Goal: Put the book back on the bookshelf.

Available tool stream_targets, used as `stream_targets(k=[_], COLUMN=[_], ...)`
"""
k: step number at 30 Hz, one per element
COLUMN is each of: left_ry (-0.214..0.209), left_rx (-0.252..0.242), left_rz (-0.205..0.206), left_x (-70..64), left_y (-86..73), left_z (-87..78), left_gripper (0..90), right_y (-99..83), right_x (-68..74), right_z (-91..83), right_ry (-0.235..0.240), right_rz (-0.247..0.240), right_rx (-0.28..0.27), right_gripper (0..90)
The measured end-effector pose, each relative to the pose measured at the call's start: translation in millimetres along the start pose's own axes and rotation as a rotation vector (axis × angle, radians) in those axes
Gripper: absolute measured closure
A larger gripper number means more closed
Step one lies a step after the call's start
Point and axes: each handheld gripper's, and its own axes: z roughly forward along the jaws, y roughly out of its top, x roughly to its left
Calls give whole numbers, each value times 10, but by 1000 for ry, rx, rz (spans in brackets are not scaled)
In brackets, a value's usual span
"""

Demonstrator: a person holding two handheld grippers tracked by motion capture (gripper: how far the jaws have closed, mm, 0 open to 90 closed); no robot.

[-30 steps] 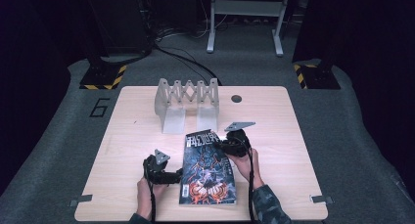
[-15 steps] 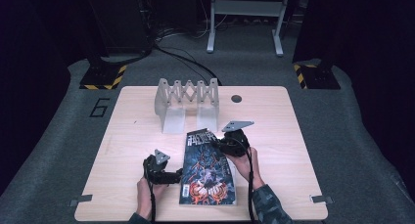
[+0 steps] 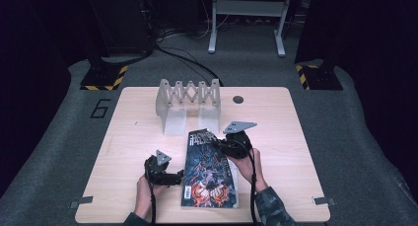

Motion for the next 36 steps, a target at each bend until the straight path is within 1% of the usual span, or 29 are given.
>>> stream_targets(k=[1, 2, 3, 4, 5, 6, 7, 9, 10, 12, 14, 15, 16, 17, 18, 22, 25, 26, 27, 28, 30, 31, 32, 33, 34, 35, 36], left_ry=[2, -5, -12, -10, -9, -15, -24, -40, -50, -80, -97, -109, -120, -133, -150, -208, -241, -260, -269, -274, -300, -314, -318, -331, -340, -356, -362], left_rx=[-1, 18, 13, 26, 18, -6, -17, -26, -47, -49, -53, -55, -63, -57, -62, -61, -68, -52, -55, -58, -49, -48, -51, -43, -44, -35, -45], left_rz=[0, 16, -2, -3, -21, -56, -74, -79, -99, -99, -97, -93, -99, -95, -96, -91, -84, -74, -66, -70, -63, -66, -70, -71, -71, -77, -84], left_x=[-1, 17, 16, 40, 51, 59, 75, 96, 86, 79, 67, 59, 43, 35, 20, -22, -76, -85, -97, -114, -118, -124, -131, -130, -132, -131, -133], left_y=[1, 7, 13, 27, 34, 45, 66, 104, 121, 166, 191, 202, 213, 223, 231, 272, 314, 332, 345, 356, 385, 401, 408, 422, 430, 439, 445], left_z=[0, -13, -11, -28, -37, -49, -82, -127, -133, -154, -156, -153, -147, -144, -133, -122, -80, -73, -56, -38, -16, 6, 23, 40, 65, 82, 111], left_gripper=[47, 47, 53, 58, 53, 38, 29, 20, 18, 16, 14, 14, 13, 12, 13, 17, 25, 32, 39, 43, 54, 61, 73, 87, 87, 93, 101], right_y=[0, 2, 5, 6, 8, 9, 7, 10, 10, 11, 12, 12, 13, 14, 12, 14, 14, 15, 15, 15, 16, 17, 20, 24, 24, 25, 27], right_x=[0, 8, 7, 14, 18, 22, 33, 32, 33, 40, 42, 45, 45, 49, 58, 66, 77, 78, 78, 75, 82, 88, 94, 99, 99, 105, 110], right_z=[0, -8, -14, -22, -33, -38, -49, -66, -70, -80, -86, -86, -88, -92, -97, -108, -119, -124, -128, -130, -140, -144, -151, -157, -157, -162, -166], right_ry=[0, 0, 1, -1, 0, -1, -6, -5, -3, -5, -7, -4, -4, -5, -6, -6, -9, -8, -7, -7, -5, -8, -10, -8, -8, -7, -9], right_rz=[0, 2, -10, -12, -16, -15, -5, -17, -14, -11, -19, -15, -21, -23, -15, -24, -21, -23, -24, -32, -30, -29, -32, -38, -38, -35, -35], right_rx=[0, 2, -1, -3, -5, -8, -12, -17, -20, -23, -26, -28, -30, -33, -31, -38, -43, -42, -42, -45, -45, -48, -46, -51, -51, -49, -50], right_gripper=[886, 886, 887, 886, 886, 886, 886, 886, 886, 886, 886, 886, 886, 886, 886, 886, 885, 886, 886, 885, 885, 885, 886, 885, 885, 885, 885])
